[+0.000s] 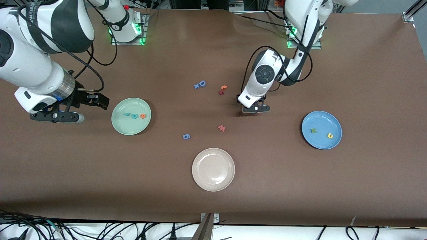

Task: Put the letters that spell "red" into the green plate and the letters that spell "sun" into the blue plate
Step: 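Grasp the yellow s letter with the left gripper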

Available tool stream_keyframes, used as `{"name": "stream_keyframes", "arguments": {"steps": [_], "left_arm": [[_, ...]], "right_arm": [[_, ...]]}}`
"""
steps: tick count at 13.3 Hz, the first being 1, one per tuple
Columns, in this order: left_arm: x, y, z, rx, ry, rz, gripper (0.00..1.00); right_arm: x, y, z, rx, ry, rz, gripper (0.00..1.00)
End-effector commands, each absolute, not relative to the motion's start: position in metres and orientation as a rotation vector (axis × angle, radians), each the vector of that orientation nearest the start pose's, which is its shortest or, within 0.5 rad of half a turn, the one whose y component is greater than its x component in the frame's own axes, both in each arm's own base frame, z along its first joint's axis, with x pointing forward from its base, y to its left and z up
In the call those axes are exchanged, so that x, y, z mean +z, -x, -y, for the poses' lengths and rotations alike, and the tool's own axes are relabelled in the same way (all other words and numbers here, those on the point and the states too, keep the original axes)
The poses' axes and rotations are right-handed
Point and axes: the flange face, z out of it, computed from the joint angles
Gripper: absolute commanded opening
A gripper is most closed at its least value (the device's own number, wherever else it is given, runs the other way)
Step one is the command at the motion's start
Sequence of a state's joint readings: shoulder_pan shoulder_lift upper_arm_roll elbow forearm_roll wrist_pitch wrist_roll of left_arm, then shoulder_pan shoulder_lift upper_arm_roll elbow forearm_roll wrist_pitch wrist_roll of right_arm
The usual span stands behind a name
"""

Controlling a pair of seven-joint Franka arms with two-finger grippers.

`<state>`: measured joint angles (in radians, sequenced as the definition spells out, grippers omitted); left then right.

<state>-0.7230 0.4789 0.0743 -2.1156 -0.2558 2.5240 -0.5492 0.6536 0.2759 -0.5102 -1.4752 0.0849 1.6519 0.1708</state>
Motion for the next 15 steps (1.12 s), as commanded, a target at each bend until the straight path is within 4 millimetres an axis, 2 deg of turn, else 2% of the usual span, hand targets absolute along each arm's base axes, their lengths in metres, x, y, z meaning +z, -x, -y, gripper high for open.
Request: {"name": "stream_keyframes", "arguments": {"steps": [1, 3, 7, 9, 12, 14, 15], "left_arm": [[0.173, -0.453, 0.344, 0.145, 3.184, 0.224, 0.59], [0.171, -0.45, 0.349, 0.112, 3.159, 0.21, 0.57], [0.171, -0.449, 0.351, 0.065, 3.119, 0.196, 0.53], [0.17, -0.449, 0.35, 0.066, 3.118, 0.199, 0.47], [0.171, -0.449, 0.351, 0.065, 3.119, 0.199, 0.31], [0.173, -0.449, 0.351, 0.061, 3.121, 0.199, 0.15], [0.173, -0.45, 0.351, 0.059, 3.122, 0.199, 0.11]], "right_arm": [[0.528, -0.611, -0.147, 0.118, 3.197, 0.017, 1.0], [0.522, -0.609, -0.158, 0.133, 3.199, 0.043, 1.0], [0.513, -0.605, -0.157, 0.201, 3.204, 0.03, 1.0], [0.513, -0.604, -0.158, 0.209, 3.202, 0.034, 1.0], [0.512, -0.6, -0.169, 0.223, 3.198, 0.06, 1.0], [0.514, -0.601, -0.172, 0.2, 3.197, 0.066, 1.0], [0.514, -0.601, -0.177, 0.19, 3.197, 0.069, 1.0]]}}
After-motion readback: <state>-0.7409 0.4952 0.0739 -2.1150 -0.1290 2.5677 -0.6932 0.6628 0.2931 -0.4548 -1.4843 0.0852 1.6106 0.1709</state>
